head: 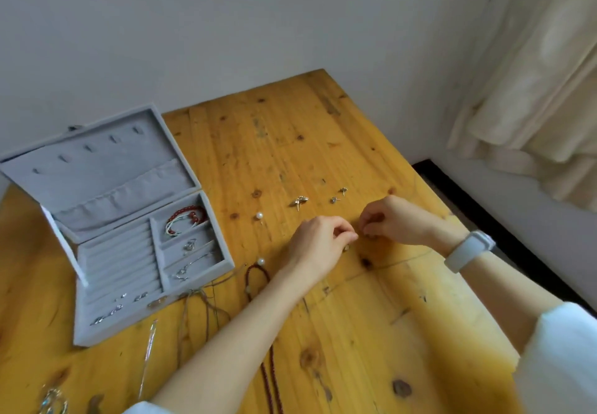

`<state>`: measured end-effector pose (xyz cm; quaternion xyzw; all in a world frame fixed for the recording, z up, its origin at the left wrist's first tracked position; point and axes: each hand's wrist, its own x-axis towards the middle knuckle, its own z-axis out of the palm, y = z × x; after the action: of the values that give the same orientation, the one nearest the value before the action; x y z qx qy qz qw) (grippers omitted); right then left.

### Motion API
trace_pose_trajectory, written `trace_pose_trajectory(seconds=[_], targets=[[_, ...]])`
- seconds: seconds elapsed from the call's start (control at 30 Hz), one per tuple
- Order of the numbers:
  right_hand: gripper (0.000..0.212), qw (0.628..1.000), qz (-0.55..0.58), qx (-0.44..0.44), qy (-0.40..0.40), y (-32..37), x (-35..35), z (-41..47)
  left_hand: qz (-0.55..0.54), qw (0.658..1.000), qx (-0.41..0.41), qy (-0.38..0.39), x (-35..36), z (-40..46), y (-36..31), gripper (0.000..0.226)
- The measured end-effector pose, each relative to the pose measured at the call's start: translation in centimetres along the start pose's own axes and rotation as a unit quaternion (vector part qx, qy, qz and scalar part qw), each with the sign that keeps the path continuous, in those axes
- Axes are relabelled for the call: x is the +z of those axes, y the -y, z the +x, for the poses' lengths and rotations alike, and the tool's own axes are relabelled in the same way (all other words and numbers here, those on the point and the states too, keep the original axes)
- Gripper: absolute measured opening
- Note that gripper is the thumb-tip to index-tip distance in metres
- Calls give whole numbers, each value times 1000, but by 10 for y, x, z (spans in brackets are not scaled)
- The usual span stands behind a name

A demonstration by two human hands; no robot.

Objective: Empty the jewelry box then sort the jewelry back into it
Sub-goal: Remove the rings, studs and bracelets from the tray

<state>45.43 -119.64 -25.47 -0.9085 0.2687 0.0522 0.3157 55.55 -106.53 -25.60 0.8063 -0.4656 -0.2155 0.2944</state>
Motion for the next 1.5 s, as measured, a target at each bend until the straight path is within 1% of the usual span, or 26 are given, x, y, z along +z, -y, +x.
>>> trace_pose_trajectory(seconds=[0.07, 0.2, 0.27, 0.43, 0.53, 0.6, 0.67, 0.8, 0.93, 1.07, 1.17, 1.23, 1.33, 1.43, 1.5], targets=[[7, 999, 13, -9, -38, -3, 3, 3, 32, 999, 3, -9, 5, 9, 0, 12], [12, 993, 21, -30, -110, -8, 8, 7, 43, 998, 2, -40, 13, 22, 3, 15], [14, 991, 30, -33, -124, -10, 10, 6, 59, 996, 10, -60, 17, 26, 6, 17], [23, 987, 41, -24, -156, -9, 11, -2, 89, 986, 65, -126, 16, 27, 10, 21], [23, 982, 51, -31, -181, -2, 9, -5, 89, 980, 61, -165, 2, 20, 14, 23], [23, 977, 54, -49, -199, 9, 10, -6, 80, 975, 60, -198, -11, 10, 19, 22], [21, 974, 52, -73, -209, 25, 15, -6, 73, 972, 54, -215, -26, -6, 27, 20], [19, 971, 64, -117, -200, 68, 32, -2, 62, 967, 31, -245, -57, -48, 54, 18], [20, 972, 62, -171, -149, 123, 60, 5, 71, 949, -6, -307, -85, -95, 99, 18], [20, 969, 57, -212, -112, 172, 92, 18, 93, 930, -83, -346, -112, -127, 149, 23], [20, 965, 28, -244, -90, 209, 119, 34, 109, 916, -163, -350, -136, -143, 184, 14], [21, 963, 6, -259, -71, 231, 135, 45, 126, 910, -194, -345, -148, -150, 199, 14], [23, 961, -22, -267, -62, 253, 154, 58, 131, 912, -200, -334, -152, -157, 210, 16], [25, 958, -80, -268, -66, 262, 162, 63, 125, 910, -179, -353, -149, -159, 216, 16], [23, 951, -93, -282, -83, 261, 164, 63, 121, 906, -172, -367, -147, -159, 218, 16]])
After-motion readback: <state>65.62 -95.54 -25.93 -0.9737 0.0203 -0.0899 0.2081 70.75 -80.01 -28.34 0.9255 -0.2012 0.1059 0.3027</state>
